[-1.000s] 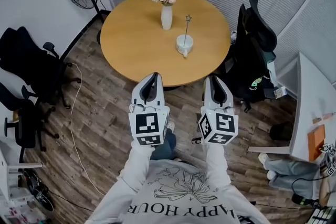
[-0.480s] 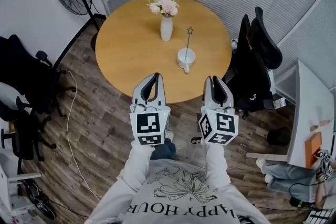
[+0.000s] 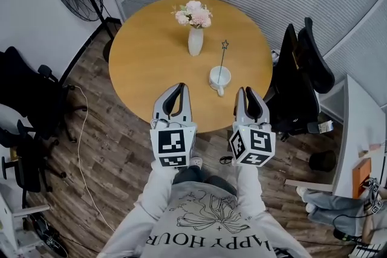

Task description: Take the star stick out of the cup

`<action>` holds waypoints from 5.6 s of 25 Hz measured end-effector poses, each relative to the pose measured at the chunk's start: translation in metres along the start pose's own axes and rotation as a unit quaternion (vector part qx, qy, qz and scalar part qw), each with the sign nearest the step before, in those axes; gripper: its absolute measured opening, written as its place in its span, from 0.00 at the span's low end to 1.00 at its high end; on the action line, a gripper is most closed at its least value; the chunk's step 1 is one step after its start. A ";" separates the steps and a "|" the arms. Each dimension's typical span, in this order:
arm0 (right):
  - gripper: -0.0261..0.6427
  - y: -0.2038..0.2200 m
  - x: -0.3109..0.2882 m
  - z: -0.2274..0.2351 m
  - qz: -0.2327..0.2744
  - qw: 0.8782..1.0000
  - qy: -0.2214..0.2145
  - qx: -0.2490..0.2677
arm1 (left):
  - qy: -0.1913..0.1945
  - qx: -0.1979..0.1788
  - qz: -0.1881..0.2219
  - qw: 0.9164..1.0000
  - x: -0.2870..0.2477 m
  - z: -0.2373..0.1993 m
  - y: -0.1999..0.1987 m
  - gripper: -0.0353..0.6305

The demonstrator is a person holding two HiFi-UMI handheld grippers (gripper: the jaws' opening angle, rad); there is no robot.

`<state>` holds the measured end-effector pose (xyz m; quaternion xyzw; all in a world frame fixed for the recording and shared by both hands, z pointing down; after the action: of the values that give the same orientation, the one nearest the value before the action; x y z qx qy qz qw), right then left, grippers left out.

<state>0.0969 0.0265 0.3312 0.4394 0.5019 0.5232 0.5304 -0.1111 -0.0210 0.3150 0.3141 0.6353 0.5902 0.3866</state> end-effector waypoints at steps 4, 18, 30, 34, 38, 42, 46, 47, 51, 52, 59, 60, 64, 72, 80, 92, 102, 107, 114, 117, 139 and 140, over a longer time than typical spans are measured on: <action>0.12 0.002 -0.017 -0.002 -0.006 1.000 0.001 0.002 | 0.001 0.003 -0.003 1.000 -0.015 -0.011 0.001 0.06; 0.14 0.020 -0.075 0.008 -0.037 0.999 -0.003 -0.007 | -0.002 0.008 -0.031 0.999 -0.065 -0.028 0.016 0.06; 0.15 0.029 -0.142 0.031 -0.054 0.998 -0.031 -0.018 | -0.024 0.011 -0.045 0.999 -0.126 -0.031 0.020 0.06; 0.15 0.031 -0.167 0.042 -0.059 0.997 -0.040 -0.019 | -0.031 0.014 -0.052 0.998 -0.150 -0.031 0.024 0.06; 0.16 0.033 -0.190 0.053 -0.068 0.996 -0.047 -0.024 | -0.034 0.017 -0.059 0.998 -0.172 -0.030 0.026 0.06; 0.17 0.039 -0.213 0.063 -0.080 0.995 -0.051 -0.033 | -0.034 0.021 -0.066 0.997 -0.194 -0.030 0.030 0.06; 0.19 0.047 -0.233 0.070 -0.093 0.993 -0.057 -0.033 | -0.033 0.022 -0.077 0.996 -0.214 -0.031 0.037 0.06; 0.19 0.049 -0.237 0.071 -0.097 0.993 -0.057 -0.034 | -0.032 0.022 -0.079 0.996 -0.218 -0.031 0.039 0.06; 0.20 0.059 -0.254 0.078 -0.116 0.991 -0.060 -0.032 | -0.030 0.026 -0.093 0.995 -0.235 -0.032 0.049 0.06; 0.20 0.062 -0.258 0.079 -0.121 0.990 -0.060 -0.031 | -0.030 0.027 -0.097 0.994 -0.239 -0.032 0.052 0.06; 0.20 0.080 -0.279 0.087 -0.150 0.986 -0.071 -0.028 | -0.028 0.036 -0.120 0.992 -0.261 -0.031 0.070 0.06; 0.20 0.082 -0.281 0.088 -0.154 0.985 -0.072 -0.028 | -0.028 0.037 -0.123 0.991 -0.263 -0.031 0.073 0.06; 0.21 0.093 -0.290 0.090 -0.174 0.981 -0.078 -0.028 | -0.032 0.043 -0.136 0.989 -0.270 -0.032 0.082 0.06; 0.21 0.116 -0.302 0.092 -0.206 0.973 -0.093 -0.037 | -0.038 0.051 -0.156 0.986 -0.279 -0.033 0.098 0.06; 0.21 0.131 -0.312 0.094 -0.230 0.967 -0.107 -0.035 | -0.043 0.055 -0.175 0.982 -0.284 -0.033 0.111 0.06; 0.21 0.156 -0.322 0.095 -0.269 0.955 -0.120 -0.043 | -0.053 0.061 -0.198 0.977 -0.286 -0.035 0.129 0.06; 0.18 0.169 -0.327 0.095 -0.285 0.949 -0.123 -0.053 | -0.059 0.063 -0.210 0.974 -0.287 -0.038 0.136 0.06; 0.17 0.175 -0.328 0.094 -0.293 0.946 -0.127 -0.058 | -0.058 0.066 -0.215 0.973 -0.287 -0.038 0.141 0.06; 0.09 0.177 -0.326 0.094 -0.287 0.948 -0.125 -0.063 | -0.058 0.068 -0.219 0.972 -0.285 -0.037 0.144 0.06; 0.08 0.177 -0.326 0.094 -0.285 0.948 -0.125 -0.068 | -0.058 0.068 -0.218 0.972 -0.285 -0.038 0.144 0.06; 0.06 0.129 -0.303 0.091 -0.223 0.966 -0.104 -0.081 | -0.052 0.060 -0.166 0.983 -0.266 -0.044 0.110 0.06; 0.06 0.126 -0.302 0.090 -0.219 0.967 -0.104 -0.080 | -0.051 0.059 -0.163 0.984 -0.264 -0.044 0.108 0.06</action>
<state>0.1872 -0.2608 0.4881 0.3269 0.4848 0.3839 0.7147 -0.0222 -0.2579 0.4538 0.2588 0.6910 0.4638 0.4904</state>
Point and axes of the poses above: the fingertips, and each gripper's own axes: x backward along the fingers, z to its right, y out of its underside, the point moved 9 cm from there along x, backward along the fingers, and after that the axes turned 2 degrees about y, right-handed, at the moved point
